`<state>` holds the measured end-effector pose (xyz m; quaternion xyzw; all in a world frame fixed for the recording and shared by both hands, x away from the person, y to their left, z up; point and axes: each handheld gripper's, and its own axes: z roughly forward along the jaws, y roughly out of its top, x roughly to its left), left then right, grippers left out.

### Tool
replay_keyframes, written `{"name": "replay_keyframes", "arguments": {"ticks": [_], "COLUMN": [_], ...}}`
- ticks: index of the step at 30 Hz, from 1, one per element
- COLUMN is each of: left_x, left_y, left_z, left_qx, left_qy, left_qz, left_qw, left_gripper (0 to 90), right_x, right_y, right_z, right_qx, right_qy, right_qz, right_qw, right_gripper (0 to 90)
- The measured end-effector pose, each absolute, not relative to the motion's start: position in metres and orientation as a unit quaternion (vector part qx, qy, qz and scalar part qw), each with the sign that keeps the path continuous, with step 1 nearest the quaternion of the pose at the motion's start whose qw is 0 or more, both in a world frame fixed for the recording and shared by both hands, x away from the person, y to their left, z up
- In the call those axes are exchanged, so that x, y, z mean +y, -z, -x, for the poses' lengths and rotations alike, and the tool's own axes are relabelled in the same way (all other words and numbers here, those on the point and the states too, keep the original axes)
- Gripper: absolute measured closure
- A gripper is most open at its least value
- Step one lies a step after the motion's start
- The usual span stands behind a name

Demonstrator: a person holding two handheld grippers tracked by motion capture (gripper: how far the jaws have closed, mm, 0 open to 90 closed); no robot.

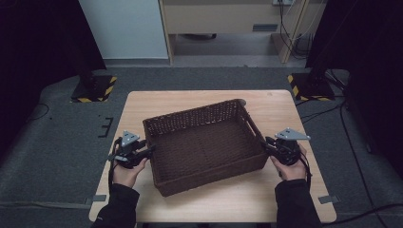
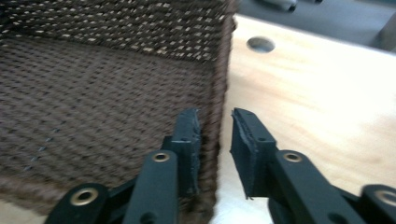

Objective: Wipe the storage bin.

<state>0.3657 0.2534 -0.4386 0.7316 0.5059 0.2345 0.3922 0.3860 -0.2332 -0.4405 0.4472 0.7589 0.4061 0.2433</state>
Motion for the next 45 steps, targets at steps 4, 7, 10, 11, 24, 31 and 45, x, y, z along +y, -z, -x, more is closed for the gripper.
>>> {"name": "replay_keyframes", "arguments": {"ticks": [4,7,10,11,24,31,45], "left_x": [0.254,0.25,0.249,0.248,0.243,0.25,0.256], "left_y": [0.437,0.438,0.441,0.443,0.448,0.448,0.448], "left_z": [-0.358,-0.354,-0.356,-0.357,-0.365,-0.374,-0.378], "left_qx": [0.5,0.496,0.498,0.499,0.495,0.493,0.501], "left_qy": [-0.23,-0.234,-0.234,-0.229,-0.239,-0.237,-0.231], "left_qz": [-0.735,-0.741,-0.745,-0.745,-0.758,-0.759,-0.753], "left_qw": [0.396,0.386,0.378,0.379,0.35,0.352,0.359], "left_gripper": [52.7,51.0,51.1,51.2,55.6,57.5,57.5], "right_x": [-0.231,-0.234,-0.233,-0.233,-0.234,-0.225,-0.217], "right_y": [0.441,0.44,0.439,0.437,0.441,0.44,0.444], "right_z": [-0.382,-0.374,-0.37,-0.369,-0.385,-0.386,-0.386], "right_qx": [0.758,0.759,0.764,0.764,0.752,0.767,0.759], "right_qy": [-0.397,-0.402,-0.4,-0.401,-0.424,-0.423,-0.425], "right_qz": [-0.465,-0.47,-0.466,-0.466,-0.456,-0.425,-0.453], "right_qw": [0.227,0.203,0.196,0.199,0.215,0.23,0.196], "right_gripper": [75.0,76.1,75.2,73.7,61.9,64.7,71.6]}}
